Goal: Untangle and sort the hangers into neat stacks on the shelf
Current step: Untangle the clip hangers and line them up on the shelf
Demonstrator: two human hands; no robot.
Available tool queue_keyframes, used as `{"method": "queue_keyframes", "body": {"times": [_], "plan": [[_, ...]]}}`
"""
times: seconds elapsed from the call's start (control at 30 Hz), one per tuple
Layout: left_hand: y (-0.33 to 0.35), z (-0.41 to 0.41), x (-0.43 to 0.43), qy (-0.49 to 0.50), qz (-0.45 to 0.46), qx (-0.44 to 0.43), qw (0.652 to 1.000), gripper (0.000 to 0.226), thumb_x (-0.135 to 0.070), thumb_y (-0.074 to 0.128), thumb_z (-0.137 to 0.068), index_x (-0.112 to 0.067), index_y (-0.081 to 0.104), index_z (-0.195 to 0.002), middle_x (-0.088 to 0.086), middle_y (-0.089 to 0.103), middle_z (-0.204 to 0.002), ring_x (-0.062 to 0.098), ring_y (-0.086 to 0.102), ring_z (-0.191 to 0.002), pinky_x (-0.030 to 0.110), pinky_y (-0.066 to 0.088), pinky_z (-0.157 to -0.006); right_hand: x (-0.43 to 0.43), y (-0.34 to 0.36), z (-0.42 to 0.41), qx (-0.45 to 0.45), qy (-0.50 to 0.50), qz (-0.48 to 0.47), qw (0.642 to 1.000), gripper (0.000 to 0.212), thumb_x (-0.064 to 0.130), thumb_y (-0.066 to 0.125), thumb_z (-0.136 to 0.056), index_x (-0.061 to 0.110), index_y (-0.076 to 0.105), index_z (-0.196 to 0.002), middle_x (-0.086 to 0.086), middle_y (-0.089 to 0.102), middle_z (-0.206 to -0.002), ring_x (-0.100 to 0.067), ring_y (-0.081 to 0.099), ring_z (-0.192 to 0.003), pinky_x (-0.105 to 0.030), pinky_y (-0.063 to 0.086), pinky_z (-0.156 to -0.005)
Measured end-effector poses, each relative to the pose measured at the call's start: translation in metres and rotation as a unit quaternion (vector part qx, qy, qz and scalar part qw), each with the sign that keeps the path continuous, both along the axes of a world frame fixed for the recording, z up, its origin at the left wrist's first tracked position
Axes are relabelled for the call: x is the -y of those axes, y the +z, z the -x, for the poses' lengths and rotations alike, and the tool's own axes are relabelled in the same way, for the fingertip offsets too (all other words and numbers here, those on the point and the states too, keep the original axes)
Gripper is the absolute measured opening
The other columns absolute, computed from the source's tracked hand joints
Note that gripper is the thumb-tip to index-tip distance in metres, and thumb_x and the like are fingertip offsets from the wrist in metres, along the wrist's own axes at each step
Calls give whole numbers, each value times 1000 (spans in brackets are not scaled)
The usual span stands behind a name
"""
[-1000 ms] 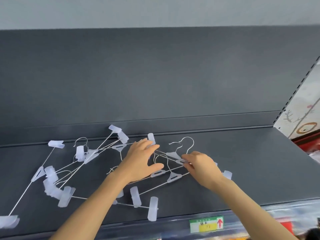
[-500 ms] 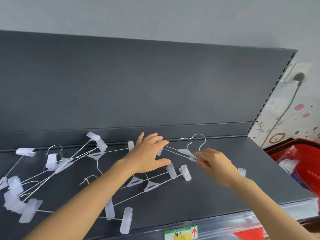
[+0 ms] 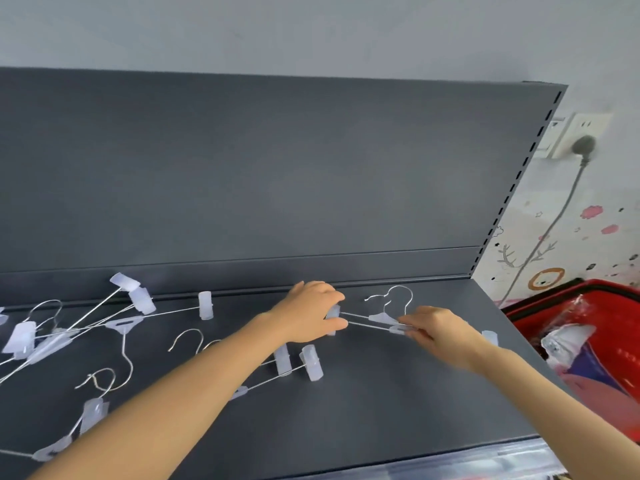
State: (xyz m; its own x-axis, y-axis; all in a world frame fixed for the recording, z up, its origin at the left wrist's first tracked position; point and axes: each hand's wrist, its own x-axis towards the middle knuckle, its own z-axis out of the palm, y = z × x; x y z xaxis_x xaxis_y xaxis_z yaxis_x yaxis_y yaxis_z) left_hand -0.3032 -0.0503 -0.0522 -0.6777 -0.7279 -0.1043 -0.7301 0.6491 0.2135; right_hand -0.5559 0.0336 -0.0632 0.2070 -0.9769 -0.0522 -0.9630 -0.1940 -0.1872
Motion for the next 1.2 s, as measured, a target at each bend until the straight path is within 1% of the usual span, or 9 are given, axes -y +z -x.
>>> {"method": "queue_keyframes", "body": {"times": [0.1,0.2,0.27,0.37,0.53,0.67,0.83,1.07,1.2], "plan": [[-7,14,5,32,-51,-9,998,51,-46,43,-96,-19,44,-139,-2,39,-146,19,32,-135,37,27,-111,7,-7,17,-42,4,-18,999,18,33,33,-97,29,50,-92,8,48,-86,-17,50,-83,-27,38,-64],[-12,24,5,56,-92,-14,994,41,-42,43,-96,-19,54,-128,1,49,-131,22,44,-123,41,38,-102,15,-17,30,-61,-18,-21,998,21,32,26,-95,42,44,-90,13,45,-88,-16,49,-85,-40,42,-74],[-18,31,7,73,-101,-25,992,28,-37,42,-96,-19,63,-94,1,55,-101,23,50,-104,41,44,-91,17,-11,28,-67,-15,-3,998,23,29,28,-99,39,48,-97,14,47,-91,-15,44,-86,-24,29,-69],[-25,42,12,110,-101,-31,988,37,-30,40,-94,-19,37,-58,-3,40,-69,26,48,-84,41,44,-77,16,1,20,-78,2,-4,997,15,24,35,-99,27,49,-106,9,49,-99,-5,37,-76,-12,9,-53],[-30,59,17,125,-128,-49,983,26,-24,37,-77,-18,22,-57,2,28,-63,22,26,-68,33,25,-61,22,-11,27,-62,-48,7,997,9,30,38,-96,26,42,-88,10,52,-91,-18,43,-83,-20,21,-62],[-31,68,21,146,-156,-88,973,40,-20,49,-83,-19,20,-54,6,27,-66,21,22,-67,32,22,-61,21,0,20,-46,-25,-5,999,18,30,42,-98,16,41,-86,4,43,-89,-15,34,-75,-11,19,-50],[-26,90,20,140,-159,-80,974,47,-25,54,-85,-19,22,-52,-1,23,-56,22,23,-63,31,18,-54,31,-18,24,-3,-33,-5,999,20,27,49,-94,15,44,-79,1,44,-82,-22,47,-80,-22,27,-57],[-29,109,21,134,-172,-76,973,46,-18,62,-77,-18,26,-48,2,23,-55,22,22,-63,31,19,-58,31,-31,31,-22,-41,53,997,16,29,49,-93,18,60,-94,4,47,-83,-22,55,-85,-34,38,-73],[-27,109,23,148,-144,-101,973,46,-17,63,-75,-16,28,-46,2,27,-53,22,25,-60,29,22,-57,33,-31,32,-29,-46,62,997,18,29,49,-93,16,61,-94,1,49,-84,-22,52,-84,-32,38,-66]]}}
